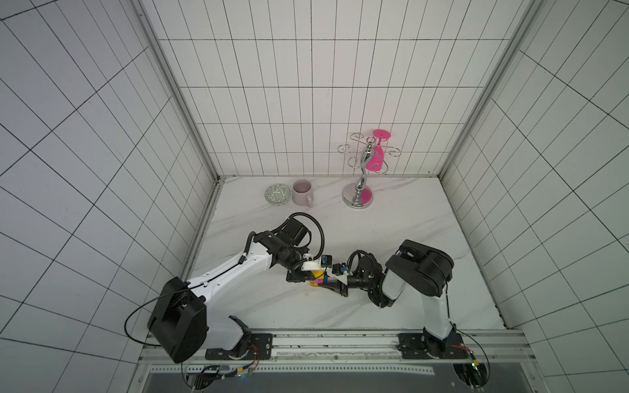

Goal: Assemble the letter s with lego
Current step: Assemble the lego brick with the lego brick.

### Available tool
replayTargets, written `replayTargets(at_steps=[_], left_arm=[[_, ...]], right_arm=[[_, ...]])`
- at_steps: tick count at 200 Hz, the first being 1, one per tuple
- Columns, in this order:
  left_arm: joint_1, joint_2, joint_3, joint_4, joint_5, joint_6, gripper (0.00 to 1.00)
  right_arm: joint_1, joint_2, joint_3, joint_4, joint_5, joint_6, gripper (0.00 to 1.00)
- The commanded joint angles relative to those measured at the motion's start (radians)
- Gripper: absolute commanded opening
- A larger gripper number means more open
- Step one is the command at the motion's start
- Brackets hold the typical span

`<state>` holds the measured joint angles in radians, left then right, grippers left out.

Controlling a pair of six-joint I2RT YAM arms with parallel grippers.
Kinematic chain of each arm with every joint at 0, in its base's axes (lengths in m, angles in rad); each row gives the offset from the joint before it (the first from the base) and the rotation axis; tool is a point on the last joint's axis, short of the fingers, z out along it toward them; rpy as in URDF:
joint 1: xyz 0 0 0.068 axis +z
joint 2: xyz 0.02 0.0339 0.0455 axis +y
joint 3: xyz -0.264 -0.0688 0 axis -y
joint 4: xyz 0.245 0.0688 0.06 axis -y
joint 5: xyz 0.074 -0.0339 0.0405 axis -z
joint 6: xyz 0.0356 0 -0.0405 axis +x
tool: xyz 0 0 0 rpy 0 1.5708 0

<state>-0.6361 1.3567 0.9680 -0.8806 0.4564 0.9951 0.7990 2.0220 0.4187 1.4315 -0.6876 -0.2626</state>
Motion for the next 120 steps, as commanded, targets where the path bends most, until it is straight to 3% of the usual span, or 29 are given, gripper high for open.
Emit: replayTargets(at_steps=[1,120], left_arm=[[-0.004,-0.018,-0.011,0.05,0.026,0.0,0.12],[-0.004,-0.015,-0.064,0.101,0.013,-0.029,0.12]], right_arm=[[-0.006,0.0,-0.018,-0.01,0.002,-0.012,0.31],[-0.006,0.008,-0.014,0.001,0.002,0.0,0.3]])
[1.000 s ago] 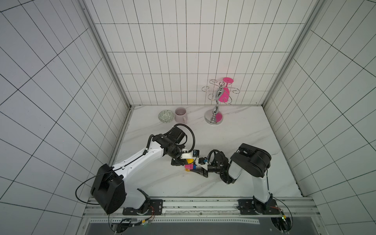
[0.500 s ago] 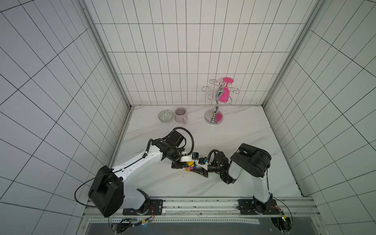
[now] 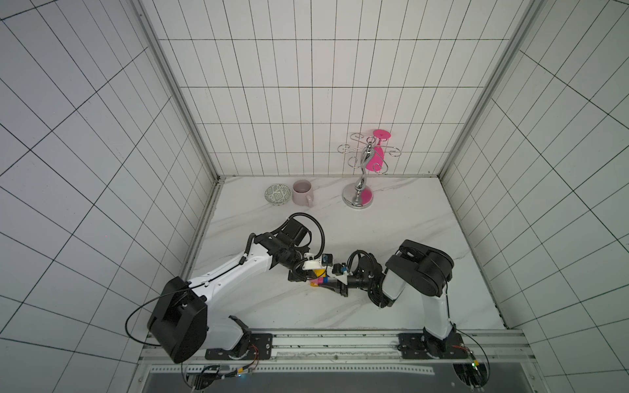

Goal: Assemble the letter s with lego
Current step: Assemble the lego brick with the lego brick.

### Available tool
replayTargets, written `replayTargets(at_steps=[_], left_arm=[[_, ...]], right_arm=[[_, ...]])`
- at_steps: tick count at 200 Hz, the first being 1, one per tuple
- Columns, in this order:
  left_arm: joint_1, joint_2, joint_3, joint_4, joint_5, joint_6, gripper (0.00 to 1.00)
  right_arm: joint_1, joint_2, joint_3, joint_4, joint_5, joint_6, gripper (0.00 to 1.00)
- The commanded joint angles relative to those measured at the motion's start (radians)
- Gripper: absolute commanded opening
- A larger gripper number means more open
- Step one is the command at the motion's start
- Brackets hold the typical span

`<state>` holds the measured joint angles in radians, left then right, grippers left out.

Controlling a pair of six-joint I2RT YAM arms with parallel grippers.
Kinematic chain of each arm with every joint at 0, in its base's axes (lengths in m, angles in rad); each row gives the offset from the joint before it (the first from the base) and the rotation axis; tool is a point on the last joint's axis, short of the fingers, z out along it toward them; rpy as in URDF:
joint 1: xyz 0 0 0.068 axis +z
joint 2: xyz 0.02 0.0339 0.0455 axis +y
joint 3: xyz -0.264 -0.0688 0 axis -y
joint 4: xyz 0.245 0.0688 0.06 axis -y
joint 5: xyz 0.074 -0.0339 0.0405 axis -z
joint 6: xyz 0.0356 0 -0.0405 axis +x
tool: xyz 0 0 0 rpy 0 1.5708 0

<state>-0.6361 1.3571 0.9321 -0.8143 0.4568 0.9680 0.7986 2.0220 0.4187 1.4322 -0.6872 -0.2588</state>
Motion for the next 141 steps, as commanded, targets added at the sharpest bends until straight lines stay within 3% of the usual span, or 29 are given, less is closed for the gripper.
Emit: replayTargets(at_steps=[1,141], left_arm=[[-0.004,-0.016,-0.028,0.036,0.013,-0.002,0.12],[-0.011,0.028,-0.006,0.029,0.016,0.027,0.12]], right_arm=[[-0.006,0.008,-0.014,0.0,0.002,-0.003,0.3],[-0.006,0.007,-0.013,0.001,0.0,0.003,0.29]])
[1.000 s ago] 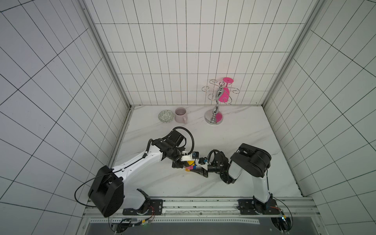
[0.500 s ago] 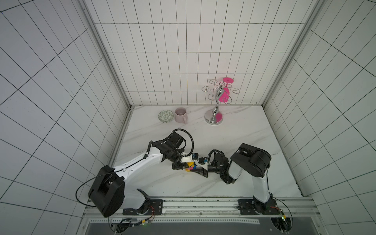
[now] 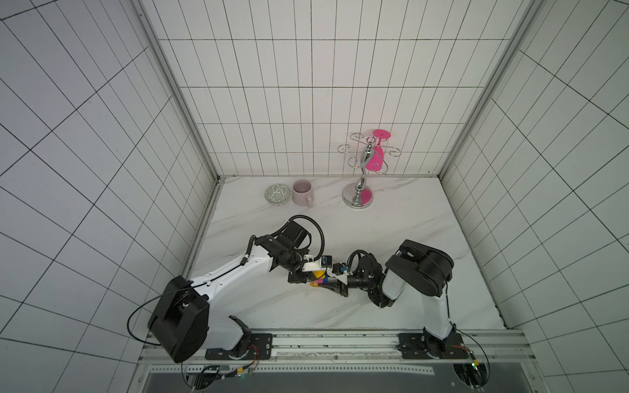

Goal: Assemble the letter s with lego
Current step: Assemble the lego brick with the lego brick.

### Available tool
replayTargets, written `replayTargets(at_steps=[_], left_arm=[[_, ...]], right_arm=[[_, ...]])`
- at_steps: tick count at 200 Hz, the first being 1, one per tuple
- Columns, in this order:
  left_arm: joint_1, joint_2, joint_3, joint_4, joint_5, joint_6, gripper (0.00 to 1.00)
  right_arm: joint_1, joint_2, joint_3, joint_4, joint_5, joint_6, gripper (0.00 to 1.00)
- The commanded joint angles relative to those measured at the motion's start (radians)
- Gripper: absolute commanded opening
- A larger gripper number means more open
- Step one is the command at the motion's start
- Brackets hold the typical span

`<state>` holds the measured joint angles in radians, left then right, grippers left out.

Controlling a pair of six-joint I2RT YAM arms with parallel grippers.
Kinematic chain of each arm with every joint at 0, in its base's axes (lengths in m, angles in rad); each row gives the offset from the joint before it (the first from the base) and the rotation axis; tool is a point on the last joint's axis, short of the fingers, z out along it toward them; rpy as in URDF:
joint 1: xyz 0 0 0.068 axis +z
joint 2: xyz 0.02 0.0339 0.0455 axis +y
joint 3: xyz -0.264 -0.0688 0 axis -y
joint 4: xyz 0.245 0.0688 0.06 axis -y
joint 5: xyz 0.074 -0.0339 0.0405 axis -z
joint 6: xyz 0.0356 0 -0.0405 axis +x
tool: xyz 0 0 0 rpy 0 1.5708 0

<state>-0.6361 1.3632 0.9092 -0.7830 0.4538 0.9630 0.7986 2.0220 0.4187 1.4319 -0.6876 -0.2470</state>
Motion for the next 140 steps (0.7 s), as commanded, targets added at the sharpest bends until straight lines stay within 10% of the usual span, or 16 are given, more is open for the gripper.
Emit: replayTargets(at_steps=[1,140], left_arm=[[-0.011,0.022,0.017,-0.002,0.019,0.032,0.12],[-0.058,0.115,0.069,-0.042,-0.019,0.057,0.12]], right_arm=[[-0.006,0.008,-0.013,0.001,0.001,-0.009,0.28],[-0.006,0.012,-0.012,0.001,0.0,-0.009,0.27]])
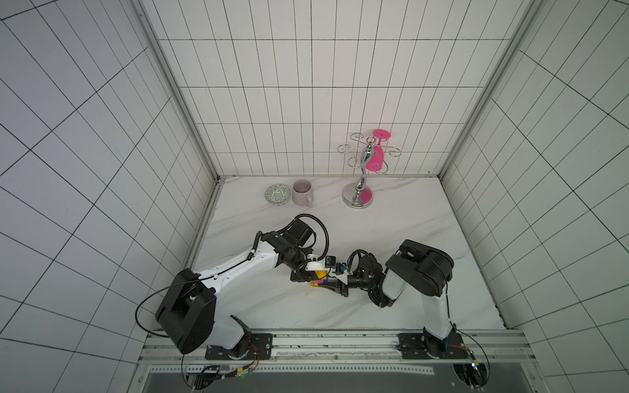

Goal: Assemble the letter s with lego
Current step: Assemble the lego brick with the lego brick.

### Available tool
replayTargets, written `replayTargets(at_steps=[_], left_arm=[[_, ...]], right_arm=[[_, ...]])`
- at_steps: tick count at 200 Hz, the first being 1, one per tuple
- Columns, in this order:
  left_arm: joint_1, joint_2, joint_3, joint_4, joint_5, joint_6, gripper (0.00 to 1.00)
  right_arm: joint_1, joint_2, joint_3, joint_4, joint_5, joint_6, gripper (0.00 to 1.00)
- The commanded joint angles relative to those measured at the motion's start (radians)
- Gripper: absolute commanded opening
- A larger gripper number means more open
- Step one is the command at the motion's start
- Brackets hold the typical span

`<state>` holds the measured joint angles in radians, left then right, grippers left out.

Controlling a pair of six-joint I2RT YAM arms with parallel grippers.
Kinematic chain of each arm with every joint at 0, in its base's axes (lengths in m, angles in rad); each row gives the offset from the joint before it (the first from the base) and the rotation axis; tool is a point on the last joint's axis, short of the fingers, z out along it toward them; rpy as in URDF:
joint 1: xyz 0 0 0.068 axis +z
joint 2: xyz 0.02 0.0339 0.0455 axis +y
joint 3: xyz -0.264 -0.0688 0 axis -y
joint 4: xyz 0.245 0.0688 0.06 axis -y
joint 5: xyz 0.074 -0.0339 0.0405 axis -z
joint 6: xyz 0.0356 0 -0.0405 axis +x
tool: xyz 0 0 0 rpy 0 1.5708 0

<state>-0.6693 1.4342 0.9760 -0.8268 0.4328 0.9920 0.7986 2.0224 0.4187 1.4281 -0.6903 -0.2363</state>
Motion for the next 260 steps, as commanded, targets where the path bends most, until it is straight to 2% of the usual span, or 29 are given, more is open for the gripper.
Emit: replayTargets(at_steps=[1,84,222,260], left_arm=[[-0.026,0.044,0.002,0.001,0.002,0.028,0.12],[-0.029,0.053,-0.016,0.017,0.011,0.018,0.11],[-0.026,0.024,-0.081,0.129,0.021,-0.123,0.09],[-0.016,0.002,-0.097,0.147,0.013,-0.136,0.13]], right_arm=[[-0.006,0.012,-0.011,0.005,0.003,-0.02,0.28],[-0.006,0.012,-0.013,0.005,0.012,-0.026,0.27],[-0.007,0.012,-0.013,0.005,0.019,-0.03,0.27],[-0.006,0.015,-0.011,0.005,0.016,-0.027,0.28]])
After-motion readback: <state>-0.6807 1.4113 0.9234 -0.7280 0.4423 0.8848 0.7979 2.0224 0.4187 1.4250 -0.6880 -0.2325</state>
